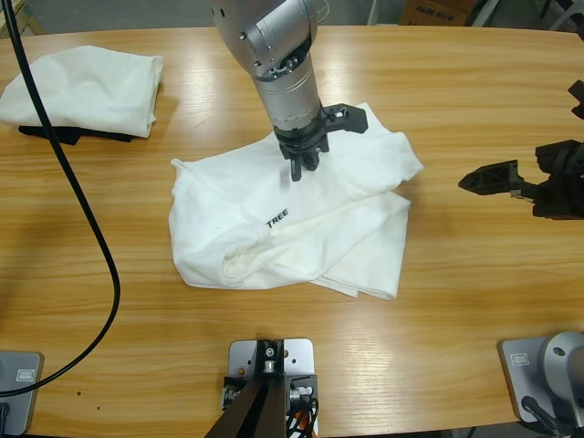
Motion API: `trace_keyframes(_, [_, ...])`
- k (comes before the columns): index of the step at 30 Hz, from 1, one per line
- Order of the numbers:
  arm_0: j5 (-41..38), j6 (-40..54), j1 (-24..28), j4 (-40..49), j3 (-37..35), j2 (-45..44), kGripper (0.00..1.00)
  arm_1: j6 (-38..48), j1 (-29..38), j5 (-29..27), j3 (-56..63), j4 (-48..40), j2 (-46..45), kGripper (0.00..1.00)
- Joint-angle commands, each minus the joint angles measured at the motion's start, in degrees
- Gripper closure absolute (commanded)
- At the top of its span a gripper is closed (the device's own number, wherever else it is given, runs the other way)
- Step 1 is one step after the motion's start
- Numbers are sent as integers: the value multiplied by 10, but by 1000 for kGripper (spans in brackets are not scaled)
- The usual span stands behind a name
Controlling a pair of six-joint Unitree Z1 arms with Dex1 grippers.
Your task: Fold clothes
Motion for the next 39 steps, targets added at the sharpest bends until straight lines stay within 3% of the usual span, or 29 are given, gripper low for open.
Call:
trace_keyframes(1, [12, 37, -6, 20, 2, 28, 104, -10, -9, 3, 24, -12, -3, 23])
trace_keyframes(18, [28, 36, -6, 27, -5, 70, 76, -11, -9, 10, 39, -20, -4, 23])
trace_keyframes(22, [77, 32, -12, 28, -35, 84, 247, -14, -15, 14, 47, -20, -9, 23])
trace_keyframes(25, [75, 7, -23, 36, -37, 82, 261, -24, -33, 21, 48, -20, -15, 23])
trace_keyframes(26, [71, -16, -24, 40, -37, 80, 335, -26, -37, 22, 48, -20, -16, 23])
trace_keyframes(28, [77, -35, -26, 43, -39, 75, 899, -28, -41, 23, 48, -20, -18, 23])
trace_keyframes(29, [77, -37, -26, 43, -41, 77, 1000, -29, -41, 23, 48, -21, -18, 23])
trace_keyframes(39, [94, -29, -26, 42, -46, 80, 1000, -32, -43, 21, 48, -21, -26, 27])
